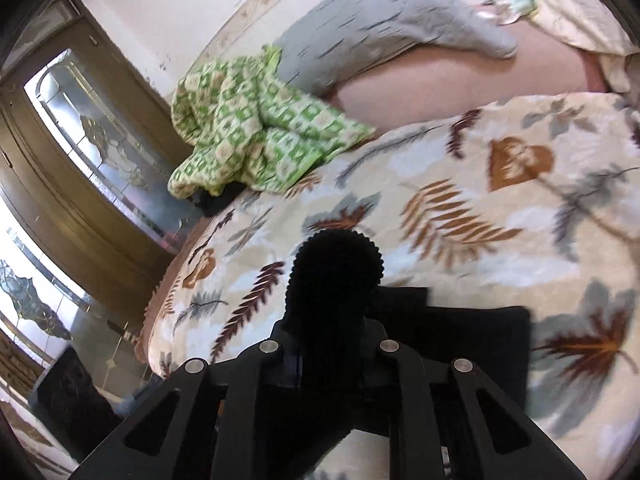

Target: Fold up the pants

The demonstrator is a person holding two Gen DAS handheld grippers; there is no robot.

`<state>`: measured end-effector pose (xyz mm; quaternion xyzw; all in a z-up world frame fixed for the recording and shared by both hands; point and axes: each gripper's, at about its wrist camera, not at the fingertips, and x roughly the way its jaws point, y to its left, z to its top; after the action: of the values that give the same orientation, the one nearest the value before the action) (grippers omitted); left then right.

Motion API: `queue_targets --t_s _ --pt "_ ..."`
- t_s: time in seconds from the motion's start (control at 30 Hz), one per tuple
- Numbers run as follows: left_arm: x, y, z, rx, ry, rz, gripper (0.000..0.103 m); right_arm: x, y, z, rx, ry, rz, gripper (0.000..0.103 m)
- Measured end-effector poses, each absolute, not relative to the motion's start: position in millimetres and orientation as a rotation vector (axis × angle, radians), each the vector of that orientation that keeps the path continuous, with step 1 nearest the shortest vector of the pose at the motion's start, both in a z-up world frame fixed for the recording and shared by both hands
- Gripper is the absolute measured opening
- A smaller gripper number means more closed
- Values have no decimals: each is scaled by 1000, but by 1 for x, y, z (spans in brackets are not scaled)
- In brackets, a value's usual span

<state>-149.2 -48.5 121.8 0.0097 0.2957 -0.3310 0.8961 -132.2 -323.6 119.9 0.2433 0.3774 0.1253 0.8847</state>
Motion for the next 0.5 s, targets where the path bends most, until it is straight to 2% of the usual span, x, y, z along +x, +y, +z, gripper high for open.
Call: queue_targets --t_s 0.17,0.23,0.27,0.33,0.43,0.5 --pt "-131 -71 105 75 668 -666 48 -123 -354 84 524 838 182 16" --pt "-128 -88 93 111 691 -672 48 -112 -355 66 496 878 143 27" --pt "-129 -93 88 129 699 -672 48 -106 -356 56 470 914 108 28" --pt "-129 -102 80 164 721 -669 48 -104 -359 46 433 949 47 45" --pt "-127 -105 76 176 740 -666 48 -122 -372 54 420 897 -5 59" --pt "-125 -106 79 180 734 -661 48 -141 -384 67 415 851 -69 59"
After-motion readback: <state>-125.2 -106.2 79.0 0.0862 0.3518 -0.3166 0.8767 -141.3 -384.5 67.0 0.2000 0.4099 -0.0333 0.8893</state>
